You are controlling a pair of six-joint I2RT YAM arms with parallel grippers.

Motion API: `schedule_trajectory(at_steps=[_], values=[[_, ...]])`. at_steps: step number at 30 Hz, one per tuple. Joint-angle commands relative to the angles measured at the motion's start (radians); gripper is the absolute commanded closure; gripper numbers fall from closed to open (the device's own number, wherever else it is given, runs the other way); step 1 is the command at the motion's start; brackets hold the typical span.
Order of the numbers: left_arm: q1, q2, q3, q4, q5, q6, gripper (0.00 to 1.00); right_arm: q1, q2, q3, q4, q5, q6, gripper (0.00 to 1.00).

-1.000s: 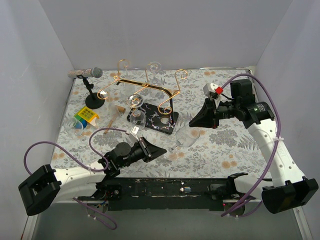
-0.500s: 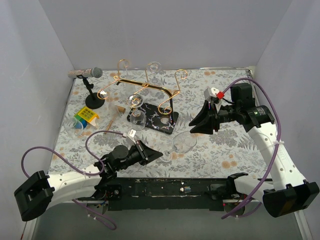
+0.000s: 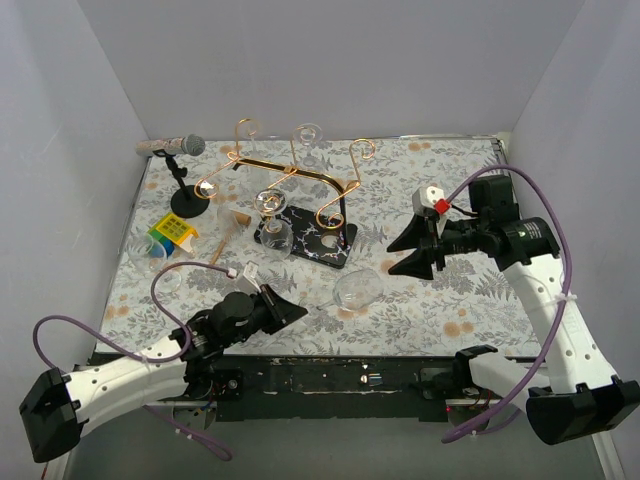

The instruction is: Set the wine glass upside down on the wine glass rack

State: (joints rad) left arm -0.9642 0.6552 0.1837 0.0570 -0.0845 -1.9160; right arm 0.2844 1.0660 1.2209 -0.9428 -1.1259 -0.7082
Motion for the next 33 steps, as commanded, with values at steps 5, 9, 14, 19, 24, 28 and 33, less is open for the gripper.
schedule_trajectory(at_steps=[5,9,14,19,24,28,33], values=[[-0.001,0.015,0.258,-0.31,-0.078,0.257,1.0,-0.044,-0.049,0.031,-0.016,0.017,-0.004,0.41],[-0.001,0.104,0.4,-0.397,-0.089,0.425,1.0,-0.053,-0.041,0.038,0.028,0.032,0.059,0.42],[-0.001,0.184,0.551,-0.46,-0.104,0.577,1.0,-0.096,-0.034,0.052,0.122,0.103,0.234,0.42],[-0.017,0.267,0.689,-0.519,-0.107,0.718,1.0,-0.171,-0.014,0.081,0.202,0.077,0.386,0.43],[-0.076,0.34,0.804,-0.549,-0.158,0.871,1.0,-0.179,0.015,0.117,0.234,0.035,0.463,0.43],[-0.146,0.392,0.873,-0.526,-0.224,0.998,1.0,-0.18,0.02,0.109,0.277,0.038,0.527,0.43],[-0.235,0.484,0.959,-0.493,-0.352,1.188,1.0,-0.194,0.015,0.109,0.315,0.057,0.593,0.43]])
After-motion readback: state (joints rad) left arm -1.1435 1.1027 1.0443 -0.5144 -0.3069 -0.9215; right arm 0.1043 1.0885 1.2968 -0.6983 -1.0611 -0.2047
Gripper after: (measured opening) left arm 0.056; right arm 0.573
